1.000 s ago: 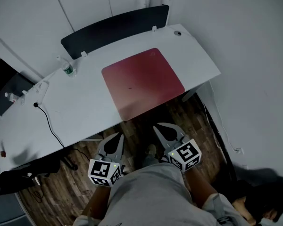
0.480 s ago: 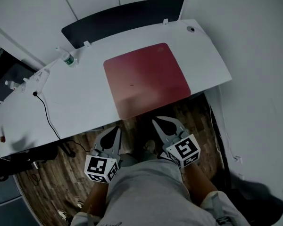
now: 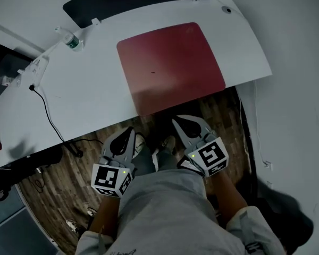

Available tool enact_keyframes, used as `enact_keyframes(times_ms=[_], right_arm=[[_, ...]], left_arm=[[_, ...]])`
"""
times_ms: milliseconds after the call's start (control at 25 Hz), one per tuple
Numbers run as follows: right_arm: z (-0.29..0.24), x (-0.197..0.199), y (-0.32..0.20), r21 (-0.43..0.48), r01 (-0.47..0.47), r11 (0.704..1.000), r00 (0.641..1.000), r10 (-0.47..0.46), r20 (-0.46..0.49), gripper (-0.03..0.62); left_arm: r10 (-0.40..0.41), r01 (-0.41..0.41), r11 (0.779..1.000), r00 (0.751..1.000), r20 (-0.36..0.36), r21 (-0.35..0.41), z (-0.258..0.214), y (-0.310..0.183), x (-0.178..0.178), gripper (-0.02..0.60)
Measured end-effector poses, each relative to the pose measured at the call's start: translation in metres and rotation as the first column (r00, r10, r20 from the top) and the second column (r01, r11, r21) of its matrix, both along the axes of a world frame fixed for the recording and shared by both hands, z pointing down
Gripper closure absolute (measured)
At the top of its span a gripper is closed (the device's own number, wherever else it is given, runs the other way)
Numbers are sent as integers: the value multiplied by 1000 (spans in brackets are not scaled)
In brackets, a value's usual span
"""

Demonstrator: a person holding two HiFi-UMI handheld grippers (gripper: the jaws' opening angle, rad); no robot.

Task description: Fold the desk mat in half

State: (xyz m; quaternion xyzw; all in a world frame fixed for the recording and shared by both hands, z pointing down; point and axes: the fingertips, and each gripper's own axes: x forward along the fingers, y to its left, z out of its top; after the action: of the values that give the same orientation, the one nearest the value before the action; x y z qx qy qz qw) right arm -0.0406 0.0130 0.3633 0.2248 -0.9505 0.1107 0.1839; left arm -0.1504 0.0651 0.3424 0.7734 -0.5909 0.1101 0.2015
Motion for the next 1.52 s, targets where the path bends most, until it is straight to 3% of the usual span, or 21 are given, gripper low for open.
enact_keyframes(times_ms=[480,880,1240,1520], right_arm=[[51,-39,-3,-1,47,999,993,-46,-112,586],[94,-49,-14,1,65,998,976,-63,-208,586],[135,-69,-7,21,137,990,938,-123,-325,585],[164,-89,4,53,238,970,874,-190,-446,510]], left_arm=[[46,-47,996,999,-7,-70,49,-5,-27,561],[47,-49,992,999,-18,-119,79,-15,-41,561],[52,-60,984,997,-54,-168,110,-11,-46,561],[32,-44,981,997,-67,-188,123,-6,-56,561]])
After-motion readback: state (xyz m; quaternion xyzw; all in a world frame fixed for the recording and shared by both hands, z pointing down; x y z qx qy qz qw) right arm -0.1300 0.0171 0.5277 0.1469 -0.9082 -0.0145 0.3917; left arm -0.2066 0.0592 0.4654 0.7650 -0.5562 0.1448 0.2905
